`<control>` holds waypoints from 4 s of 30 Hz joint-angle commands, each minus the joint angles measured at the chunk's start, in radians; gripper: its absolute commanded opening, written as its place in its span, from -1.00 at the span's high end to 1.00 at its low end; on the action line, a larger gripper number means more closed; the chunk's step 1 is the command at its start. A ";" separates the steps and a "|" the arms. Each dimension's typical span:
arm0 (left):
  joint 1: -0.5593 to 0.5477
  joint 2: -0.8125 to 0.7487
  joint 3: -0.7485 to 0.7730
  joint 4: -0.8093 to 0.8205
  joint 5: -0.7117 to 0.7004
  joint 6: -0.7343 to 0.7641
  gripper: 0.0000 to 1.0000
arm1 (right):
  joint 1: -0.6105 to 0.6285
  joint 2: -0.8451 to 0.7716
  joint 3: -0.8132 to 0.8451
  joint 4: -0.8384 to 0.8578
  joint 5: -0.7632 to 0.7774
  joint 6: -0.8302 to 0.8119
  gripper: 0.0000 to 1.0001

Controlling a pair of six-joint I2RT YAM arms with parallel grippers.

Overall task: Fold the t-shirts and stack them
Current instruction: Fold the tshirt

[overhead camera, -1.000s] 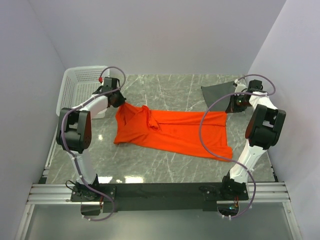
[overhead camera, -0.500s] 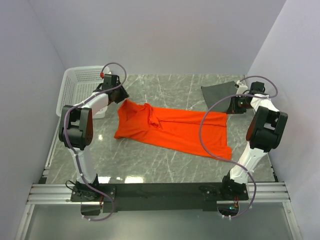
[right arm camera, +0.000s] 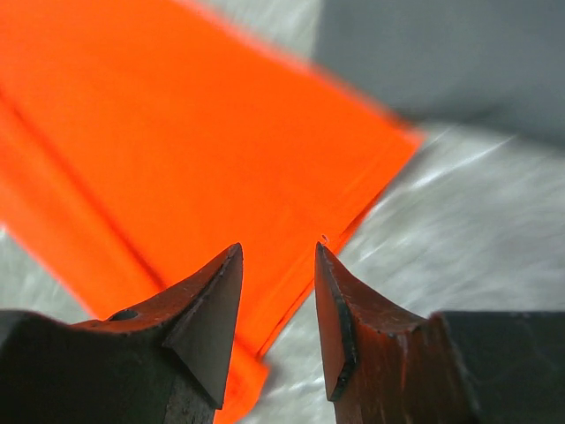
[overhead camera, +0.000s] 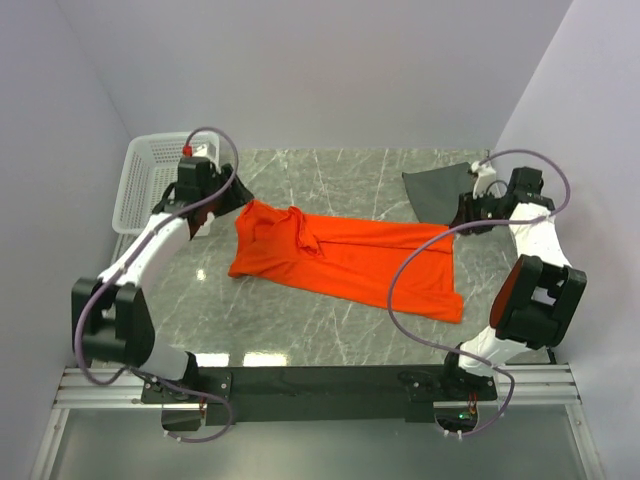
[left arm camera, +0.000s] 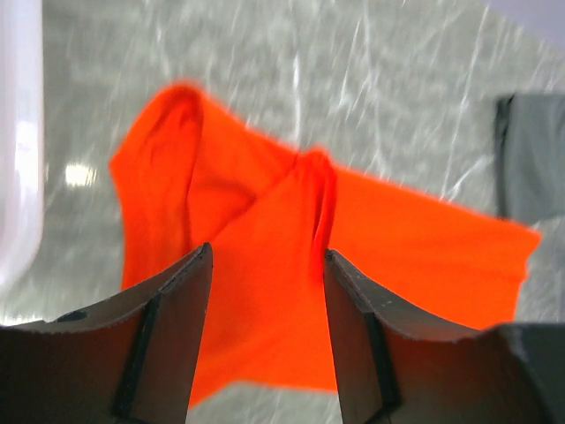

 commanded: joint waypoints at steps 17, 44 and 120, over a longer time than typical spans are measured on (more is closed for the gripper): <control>-0.118 0.133 -0.090 -0.179 -0.228 0.120 -0.13 | -0.006 -0.197 -0.334 -0.055 0.071 -0.108 0.08; -0.143 -0.132 -0.254 -0.369 -0.074 0.025 0.99 | -0.035 -0.172 -0.336 -0.049 0.111 -0.097 0.08; -0.001 -0.028 -0.129 -0.368 -0.131 0.102 0.99 | 0.089 -0.082 -0.196 -0.323 0.143 -0.596 1.00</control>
